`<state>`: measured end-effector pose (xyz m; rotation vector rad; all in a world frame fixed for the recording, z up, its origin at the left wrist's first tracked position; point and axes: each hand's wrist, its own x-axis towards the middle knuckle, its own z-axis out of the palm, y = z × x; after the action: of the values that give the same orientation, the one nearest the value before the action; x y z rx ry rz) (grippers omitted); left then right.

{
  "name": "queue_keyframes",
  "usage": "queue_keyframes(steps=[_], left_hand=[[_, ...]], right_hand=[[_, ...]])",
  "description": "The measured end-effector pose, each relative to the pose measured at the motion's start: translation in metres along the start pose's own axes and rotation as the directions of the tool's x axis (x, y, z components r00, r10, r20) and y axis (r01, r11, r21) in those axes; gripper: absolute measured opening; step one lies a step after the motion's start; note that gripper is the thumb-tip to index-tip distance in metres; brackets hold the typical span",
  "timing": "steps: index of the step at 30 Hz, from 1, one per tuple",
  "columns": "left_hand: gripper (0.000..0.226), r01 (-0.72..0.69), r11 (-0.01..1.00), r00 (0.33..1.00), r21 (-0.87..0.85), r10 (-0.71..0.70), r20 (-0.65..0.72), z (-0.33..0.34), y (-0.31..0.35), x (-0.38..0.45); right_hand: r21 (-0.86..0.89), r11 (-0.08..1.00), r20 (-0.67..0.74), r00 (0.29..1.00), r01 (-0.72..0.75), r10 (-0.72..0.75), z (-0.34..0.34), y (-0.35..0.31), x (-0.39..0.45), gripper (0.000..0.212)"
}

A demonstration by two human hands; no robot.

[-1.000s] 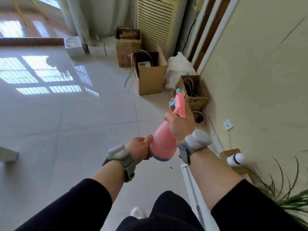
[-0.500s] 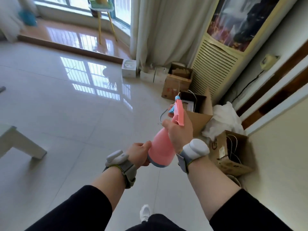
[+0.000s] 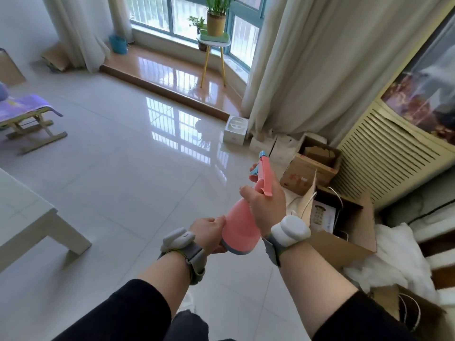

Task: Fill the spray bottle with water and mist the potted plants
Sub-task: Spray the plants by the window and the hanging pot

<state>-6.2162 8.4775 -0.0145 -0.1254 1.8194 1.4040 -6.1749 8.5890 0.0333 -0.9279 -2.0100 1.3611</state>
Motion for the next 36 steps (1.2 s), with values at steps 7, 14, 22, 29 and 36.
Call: queue_keyframes(steps=[7,14,22,29,36], left_hand=[[0.031,-0.049,0.998,0.999,0.029,0.049,-0.005,-0.038,0.1,0.094],[0.031,-0.041,0.999,0.999,0.025,0.042,-0.03,-0.052,0.173,0.18],[0.032,-0.068,0.997,0.993,-0.039,0.064,-0.101,-0.04,0.28,0.306],[0.03,-0.09,0.992,0.986,-0.093,0.075,-0.152,-0.035,0.356,0.39],[0.035,-0.088,0.989,0.989,-0.114,0.073,-0.131,-0.061,0.427,0.501]], right_hand=[[0.032,0.999,0.028,1.0,0.001,-0.002,0.065,-0.035,0.115,0.044],[0.081,0.996,0.084,0.996,0.027,-0.034,0.11,-0.047,0.216,0.054],[0.015,0.987,0.178,0.971,0.163,-0.163,0.152,-0.058,0.383,0.055],[-0.02,0.984,0.256,0.952,0.179,-0.168,0.188,-0.066,0.5,0.049],[-0.012,0.998,0.123,0.99,0.067,-0.065,0.267,-0.076,0.614,0.032]])
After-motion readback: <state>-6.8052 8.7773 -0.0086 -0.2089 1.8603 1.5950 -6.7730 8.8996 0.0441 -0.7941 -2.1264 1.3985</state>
